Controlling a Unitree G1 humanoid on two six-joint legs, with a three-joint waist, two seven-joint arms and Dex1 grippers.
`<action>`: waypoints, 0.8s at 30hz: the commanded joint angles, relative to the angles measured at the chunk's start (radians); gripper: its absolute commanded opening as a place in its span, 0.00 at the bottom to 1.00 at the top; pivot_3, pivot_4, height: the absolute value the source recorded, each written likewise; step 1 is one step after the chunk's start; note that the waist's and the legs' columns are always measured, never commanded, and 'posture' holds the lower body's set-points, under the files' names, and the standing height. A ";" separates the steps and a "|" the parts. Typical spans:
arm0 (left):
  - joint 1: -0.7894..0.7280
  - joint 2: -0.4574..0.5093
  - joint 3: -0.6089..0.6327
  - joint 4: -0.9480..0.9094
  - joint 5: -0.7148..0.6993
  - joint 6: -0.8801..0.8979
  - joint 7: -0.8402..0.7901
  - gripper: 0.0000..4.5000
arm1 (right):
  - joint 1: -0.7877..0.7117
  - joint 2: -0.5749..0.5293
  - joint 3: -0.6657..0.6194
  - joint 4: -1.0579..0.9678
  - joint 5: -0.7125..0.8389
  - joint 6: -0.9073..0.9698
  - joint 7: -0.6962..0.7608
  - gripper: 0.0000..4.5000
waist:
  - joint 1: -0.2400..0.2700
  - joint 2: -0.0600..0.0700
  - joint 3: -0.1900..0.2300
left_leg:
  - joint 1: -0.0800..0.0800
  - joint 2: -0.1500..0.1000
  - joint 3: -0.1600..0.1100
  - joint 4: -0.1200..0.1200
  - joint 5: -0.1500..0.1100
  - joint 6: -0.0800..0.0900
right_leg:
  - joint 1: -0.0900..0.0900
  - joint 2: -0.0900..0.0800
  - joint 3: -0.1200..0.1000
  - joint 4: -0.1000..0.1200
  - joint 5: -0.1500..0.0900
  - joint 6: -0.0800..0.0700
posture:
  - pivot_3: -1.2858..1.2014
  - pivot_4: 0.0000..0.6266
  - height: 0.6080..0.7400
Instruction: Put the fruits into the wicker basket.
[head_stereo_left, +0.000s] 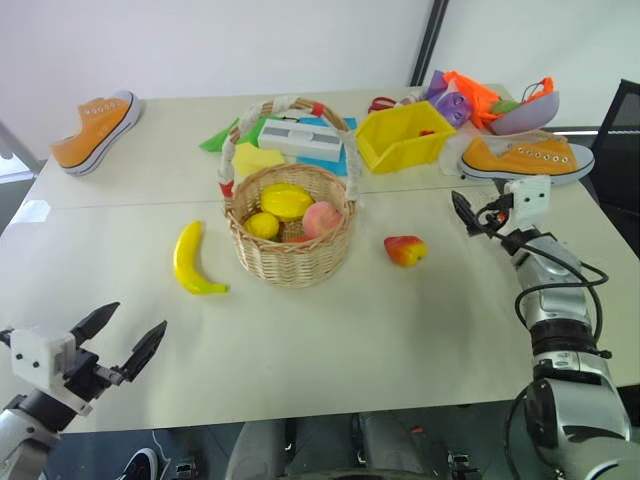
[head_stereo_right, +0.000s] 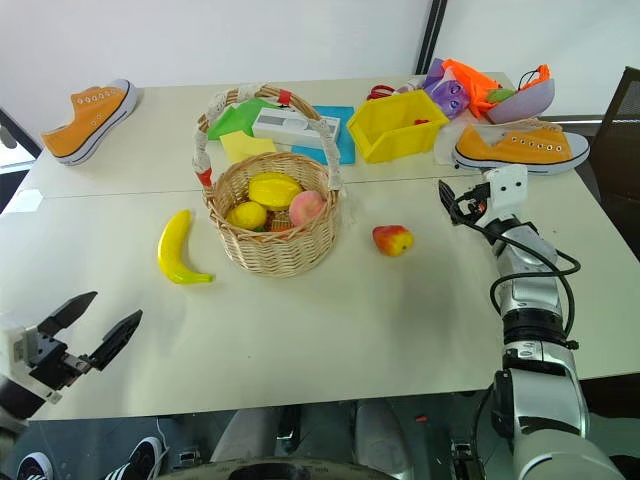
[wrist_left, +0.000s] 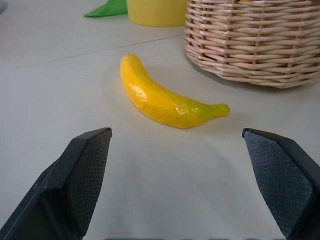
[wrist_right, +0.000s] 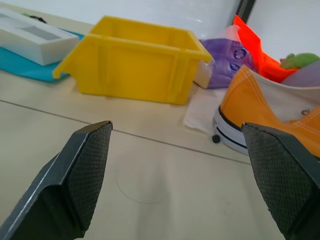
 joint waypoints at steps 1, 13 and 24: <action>-0.012 -0.005 0.024 -0.026 0.017 -0.028 0.032 1.00 | -0.032 -0.008 -0.001 -0.008 -0.006 -0.043 0.011 0.95 | 0.000 0.000 0.000 | 0.000 0.000 0.000 0.000 0.000 0.000 | 0.000 0.000 0.000 0.000 0.000 0.000 | 0.52 0.24 1.00; -0.078 0.012 -0.005 0.014 0.037 -0.066 0.010 1.00 | -0.020 -0.010 0.003 -0.023 -0.013 -0.056 0.017 0.95 | 0.001 0.000 0.000 | 0.000 0.000 0.000 0.001 0.000 0.000 | 0.001 0.000 0.000 0.000 0.001 0.001 | 0.52 0.24 1.00; -0.120 0.023 -0.021 0.035 0.024 -0.061 -0.032 1.00 | 0.011 -0.017 -0.009 -0.068 0.002 -0.045 0.029 0.95 | 0.001 0.000 0.000 | 0.000 0.000 0.000 0.001 0.000 0.000 | 0.001 0.000 0.000 0.000 0.001 0.001 | 0.52 0.24 1.00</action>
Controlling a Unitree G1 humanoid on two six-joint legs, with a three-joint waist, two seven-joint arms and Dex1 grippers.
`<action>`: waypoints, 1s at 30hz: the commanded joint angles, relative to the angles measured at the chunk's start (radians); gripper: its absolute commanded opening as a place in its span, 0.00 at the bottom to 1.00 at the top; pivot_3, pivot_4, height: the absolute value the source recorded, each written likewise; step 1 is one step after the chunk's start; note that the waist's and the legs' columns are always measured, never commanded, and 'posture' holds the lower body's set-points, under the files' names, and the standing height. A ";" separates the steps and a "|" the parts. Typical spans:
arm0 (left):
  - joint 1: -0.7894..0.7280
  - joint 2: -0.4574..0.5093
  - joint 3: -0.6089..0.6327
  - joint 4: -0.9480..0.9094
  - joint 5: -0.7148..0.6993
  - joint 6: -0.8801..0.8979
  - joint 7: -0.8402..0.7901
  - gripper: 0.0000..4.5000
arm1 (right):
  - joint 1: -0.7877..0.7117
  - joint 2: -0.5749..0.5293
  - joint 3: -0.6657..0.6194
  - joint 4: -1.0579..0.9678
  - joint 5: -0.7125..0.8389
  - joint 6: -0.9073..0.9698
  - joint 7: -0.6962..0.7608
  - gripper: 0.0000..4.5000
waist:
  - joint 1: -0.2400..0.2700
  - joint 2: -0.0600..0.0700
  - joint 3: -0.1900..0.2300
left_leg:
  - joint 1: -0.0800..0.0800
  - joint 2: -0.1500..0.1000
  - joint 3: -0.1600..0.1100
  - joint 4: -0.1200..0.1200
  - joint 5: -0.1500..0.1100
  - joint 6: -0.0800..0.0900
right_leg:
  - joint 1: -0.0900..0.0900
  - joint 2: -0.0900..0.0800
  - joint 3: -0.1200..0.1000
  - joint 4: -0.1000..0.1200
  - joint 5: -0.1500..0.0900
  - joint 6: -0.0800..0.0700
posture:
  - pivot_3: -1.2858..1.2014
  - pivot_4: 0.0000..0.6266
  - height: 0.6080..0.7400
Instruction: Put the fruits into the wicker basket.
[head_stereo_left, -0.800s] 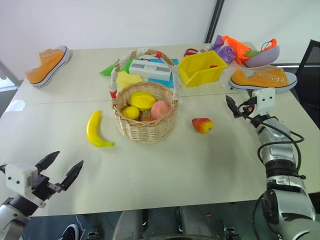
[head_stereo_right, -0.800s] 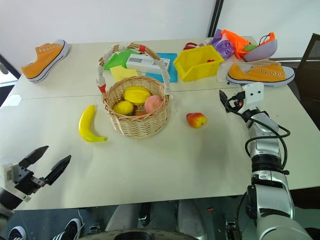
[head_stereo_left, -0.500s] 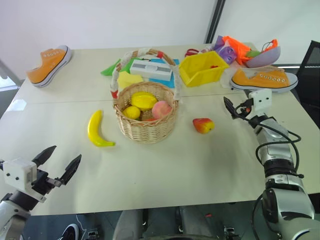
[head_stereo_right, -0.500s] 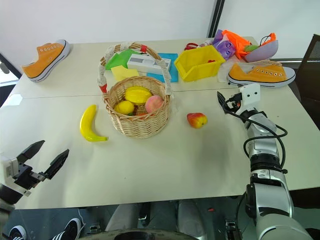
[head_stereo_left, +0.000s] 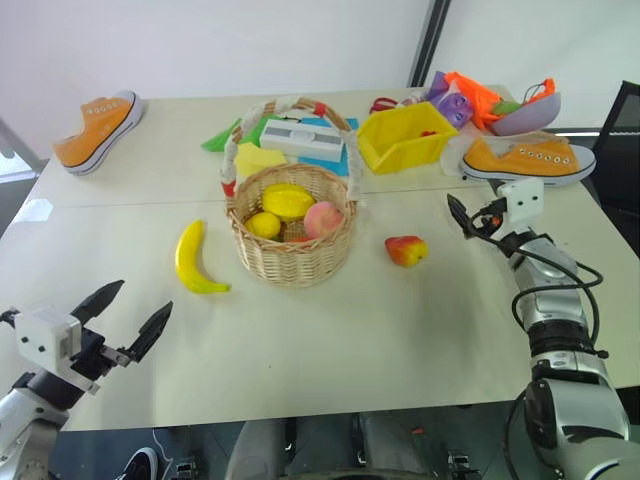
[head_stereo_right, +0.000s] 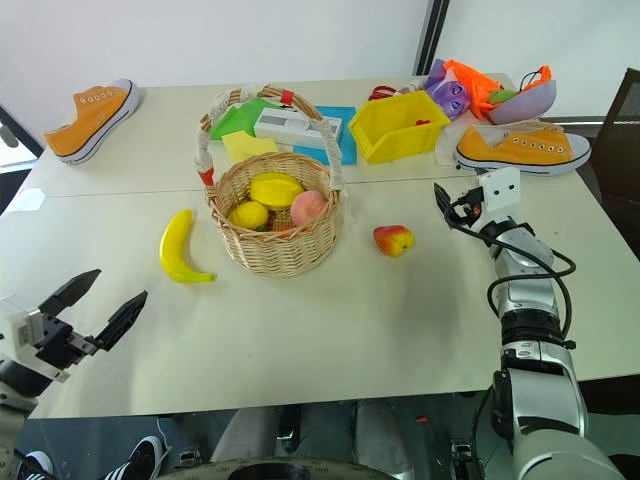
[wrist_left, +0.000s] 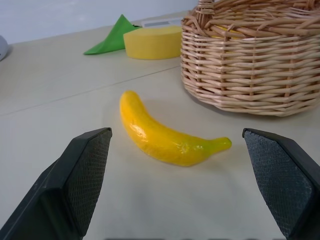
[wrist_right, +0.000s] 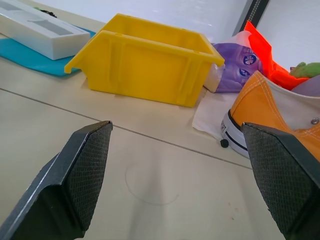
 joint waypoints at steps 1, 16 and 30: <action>-0.007 0.015 0.002 -0.002 -0.004 -0.016 -0.013 1.00 | 0.002 -0.019 -0.024 -0.064 0.024 -0.007 0.015 0.95 | 0.000 0.000 0.000 | 0.000 0.000 0.000 0.000 0.000 0.000 | 0.000 0.000 0.000 0.000 0.000 0.000 | 0.52 0.24 1.00; -0.066 0.024 -0.012 0.002 -0.002 0.000 -0.015 1.00 | 0.079 0.011 -0.013 -0.299 0.198 0.113 0.222 0.95 | 0.001 0.000 0.000 | 0.000 0.000 0.000 0.000 0.000 0.000 | 0.000 0.000 0.000 0.000 0.000 0.000 | 0.52 0.24 1.00; -0.119 0.125 -0.140 -0.208 -0.138 0.176 -0.045 1.00 | 0.230 -0.128 0.003 -0.546 0.322 0.276 0.523 0.95 | -0.002 0.004 0.001 | 0.001 0.000 0.000 0.001 -0.001 0.001 | 0.002 0.000 0.000 -0.001 -0.002 -0.003 | 0.52 0.24 1.00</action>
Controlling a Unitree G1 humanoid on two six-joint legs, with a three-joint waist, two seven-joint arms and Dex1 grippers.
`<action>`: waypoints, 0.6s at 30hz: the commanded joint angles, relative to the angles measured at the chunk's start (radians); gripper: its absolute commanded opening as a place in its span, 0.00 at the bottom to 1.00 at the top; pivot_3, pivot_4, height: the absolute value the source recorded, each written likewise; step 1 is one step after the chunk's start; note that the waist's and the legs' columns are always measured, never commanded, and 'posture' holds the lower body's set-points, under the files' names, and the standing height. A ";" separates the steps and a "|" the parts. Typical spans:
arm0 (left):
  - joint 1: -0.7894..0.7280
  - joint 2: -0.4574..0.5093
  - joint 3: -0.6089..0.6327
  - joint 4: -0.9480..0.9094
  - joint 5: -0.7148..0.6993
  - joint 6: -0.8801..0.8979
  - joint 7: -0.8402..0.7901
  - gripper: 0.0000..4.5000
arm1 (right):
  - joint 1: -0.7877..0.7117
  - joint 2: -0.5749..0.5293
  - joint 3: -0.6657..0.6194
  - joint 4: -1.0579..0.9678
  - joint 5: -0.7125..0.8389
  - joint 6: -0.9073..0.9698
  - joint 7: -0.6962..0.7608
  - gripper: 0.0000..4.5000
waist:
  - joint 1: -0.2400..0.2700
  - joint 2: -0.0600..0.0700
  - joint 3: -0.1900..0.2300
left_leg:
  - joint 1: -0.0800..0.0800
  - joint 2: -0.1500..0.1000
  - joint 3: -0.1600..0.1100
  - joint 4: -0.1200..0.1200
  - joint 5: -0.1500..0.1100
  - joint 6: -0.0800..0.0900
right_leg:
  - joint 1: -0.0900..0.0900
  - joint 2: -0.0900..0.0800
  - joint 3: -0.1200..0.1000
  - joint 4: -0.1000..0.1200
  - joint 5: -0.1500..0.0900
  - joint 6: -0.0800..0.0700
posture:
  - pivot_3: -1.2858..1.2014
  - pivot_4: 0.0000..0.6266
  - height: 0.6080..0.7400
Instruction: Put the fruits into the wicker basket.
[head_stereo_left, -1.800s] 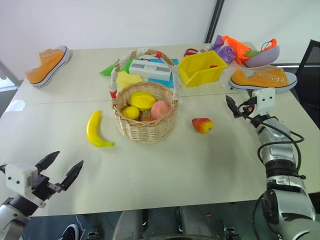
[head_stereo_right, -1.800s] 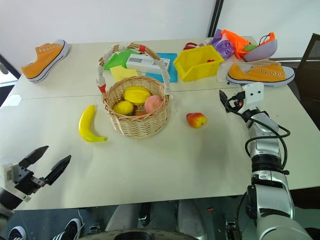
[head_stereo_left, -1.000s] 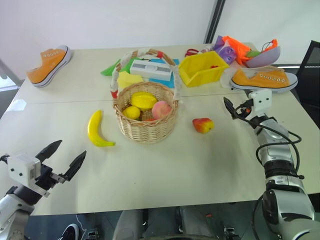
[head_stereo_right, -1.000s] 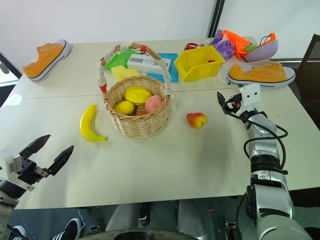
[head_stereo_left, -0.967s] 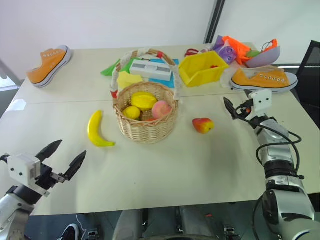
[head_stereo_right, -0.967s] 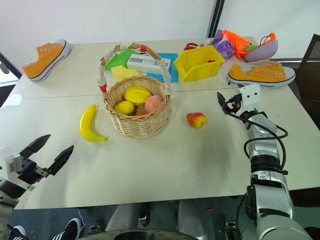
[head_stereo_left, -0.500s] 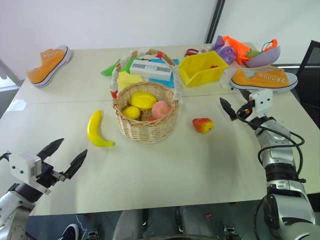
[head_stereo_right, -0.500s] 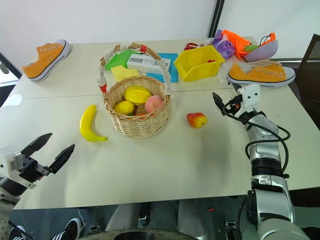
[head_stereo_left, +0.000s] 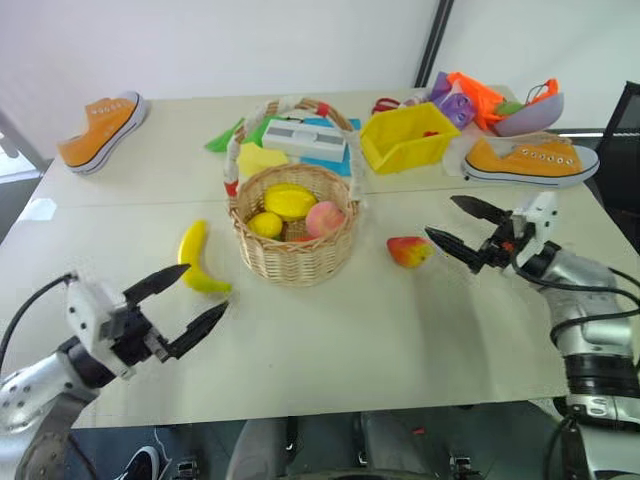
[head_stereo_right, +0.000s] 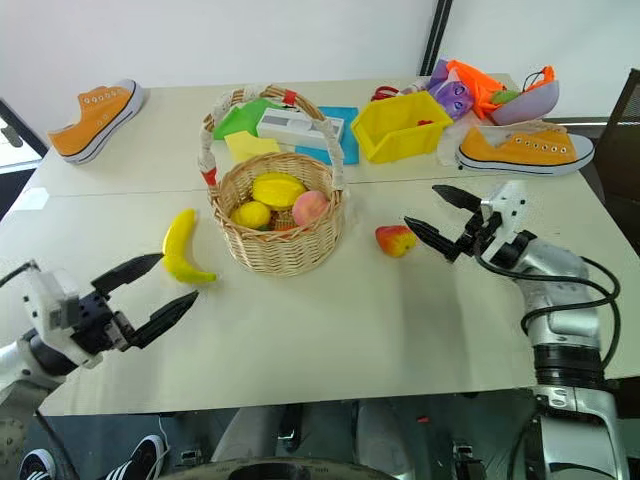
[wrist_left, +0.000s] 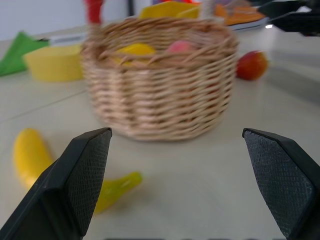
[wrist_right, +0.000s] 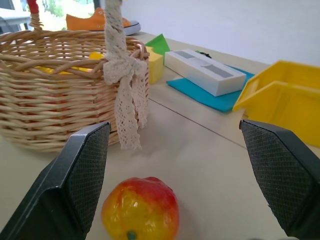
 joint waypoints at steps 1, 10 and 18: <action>-0.005 0.002 -0.011 -0.006 -0.016 0.011 0.002 1.00 | 0.006 -0.006 0.011 -0.067 -0.003 0.021 0.006 0.95 | -0.006 0.000 0.000 | 0.000 0.000 0.000 0.000 0.000 0.000 | 0.000 0.000 0.000 0.000 0.000 0.000 | 0.52 0.24 1.00; 0.054 0.119 -0.001 -0.072 -0.104 0.096 -0.115 1.00 | -0.013 -0.031 0.158 -0.209 -0.174 0.200 -0.123 0.95 | 0.004 0.000 0.000 | -0.002 0.000 0.000 -0.002 0.000 0.000 | -0.003 0.000 0.000 0.000 0.000 0.000 | 0.52 0.24 1.00; 0.024 0.112 -0.015 -0.078 -0.083 0.090 -0.095 1.00 | -0.053 -0.032 0.210 -0.191 -0.252 0.342 -0.200 0.95 | 0.004 0.000 0.000 | -0.002 0.000 0.000 -0.002 0.000 0.000 | -0.003 -0.001 0.000 -0.002 0.000 -0.001 | 0.52 0.24 1.00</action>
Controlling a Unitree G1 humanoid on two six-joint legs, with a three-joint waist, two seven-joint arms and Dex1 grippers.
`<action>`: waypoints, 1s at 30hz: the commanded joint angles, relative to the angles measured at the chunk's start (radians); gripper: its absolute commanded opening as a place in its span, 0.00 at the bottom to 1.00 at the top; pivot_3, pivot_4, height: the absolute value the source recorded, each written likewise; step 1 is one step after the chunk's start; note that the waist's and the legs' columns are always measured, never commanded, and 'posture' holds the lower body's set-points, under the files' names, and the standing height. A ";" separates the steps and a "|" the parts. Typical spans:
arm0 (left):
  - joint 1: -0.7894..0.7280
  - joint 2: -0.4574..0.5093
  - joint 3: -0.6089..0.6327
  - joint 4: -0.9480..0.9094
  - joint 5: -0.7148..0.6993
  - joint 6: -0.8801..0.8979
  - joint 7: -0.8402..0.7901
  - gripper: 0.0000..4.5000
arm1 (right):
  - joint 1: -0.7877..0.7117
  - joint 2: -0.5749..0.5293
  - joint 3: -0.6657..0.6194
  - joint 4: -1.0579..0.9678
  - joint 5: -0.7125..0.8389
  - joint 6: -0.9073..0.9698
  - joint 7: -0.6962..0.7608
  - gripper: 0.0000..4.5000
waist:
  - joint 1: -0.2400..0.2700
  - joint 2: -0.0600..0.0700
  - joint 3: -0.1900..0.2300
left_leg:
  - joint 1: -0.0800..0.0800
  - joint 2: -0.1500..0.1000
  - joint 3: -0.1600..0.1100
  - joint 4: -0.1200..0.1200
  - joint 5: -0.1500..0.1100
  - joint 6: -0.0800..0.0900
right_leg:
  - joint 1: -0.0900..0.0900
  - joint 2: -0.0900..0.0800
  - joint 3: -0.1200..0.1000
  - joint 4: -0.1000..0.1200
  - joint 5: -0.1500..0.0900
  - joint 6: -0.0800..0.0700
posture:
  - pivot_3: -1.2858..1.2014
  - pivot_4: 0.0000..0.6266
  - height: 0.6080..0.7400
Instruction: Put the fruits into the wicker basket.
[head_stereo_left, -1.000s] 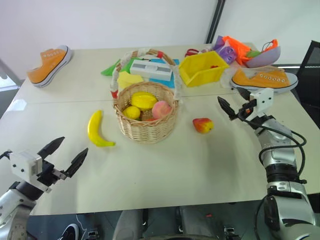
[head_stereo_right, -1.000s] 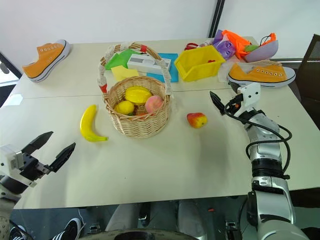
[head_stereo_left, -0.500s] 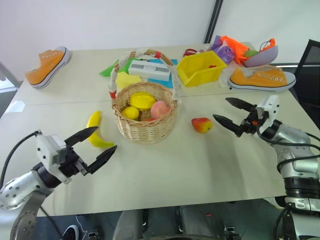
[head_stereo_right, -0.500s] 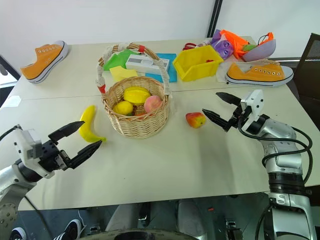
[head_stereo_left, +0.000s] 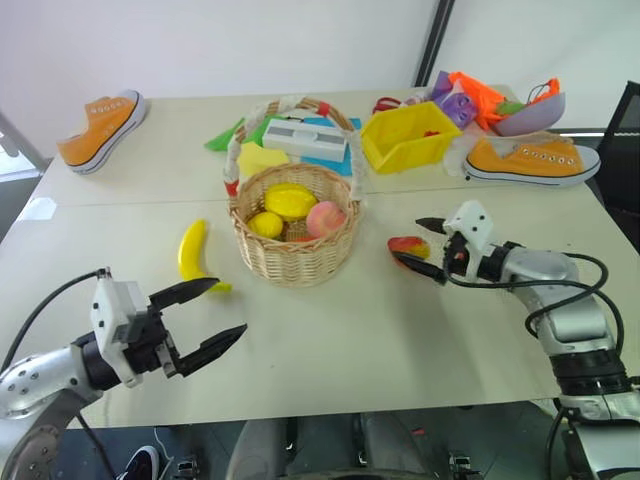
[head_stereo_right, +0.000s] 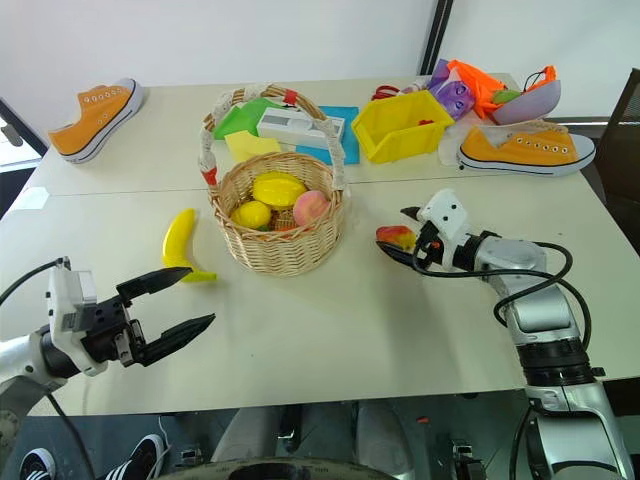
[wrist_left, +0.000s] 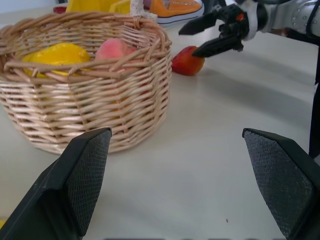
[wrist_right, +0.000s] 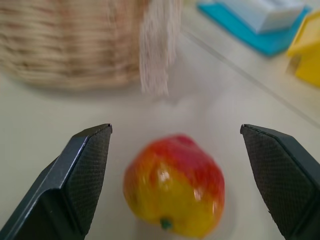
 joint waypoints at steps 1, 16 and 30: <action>-0.001 -0.005 0.007 -0.030 0.003 -0.015 0.005 1.00 | -0.034 -0.005 -0.006 -0.005 -0.006 0.053 -0.022 0.95 | 0.000 0.000 0.000 | 0.000 0.000 0.000 -0.001 0.000 0.000 | 0.000 0.000 0.000 0.000 0.000 0.000 | 0.52 0.24 1.00; -0.002 -0.041 0.021 -0.004 0.027 -0.030 0.025 1.00 | -0.067 0.032 -0.017 0.061 0.009 0.129 -0.027 0.77 | -0.002 0.000 0.000 | 0.000 0.000 0.000 0.000 0.000 0.000 | 0.000 0.000 0.000 0.000 0.000 0.000 | 0.52 0.24 1.00; -0.013 -0.098 0.112 0.104 -0.002 -0.062 0.041 1.00 | -0.030 -0.106 -0.219 -0.340 0.492 0.353 0.221 0.77 | -0.003 0.001 0.001 | -0.001 0.000 0.000 -0.001 0.000 0.000 | 0.000 0.000 0.000 0.000 0.000 0.001 | 0.52 0.24 1.00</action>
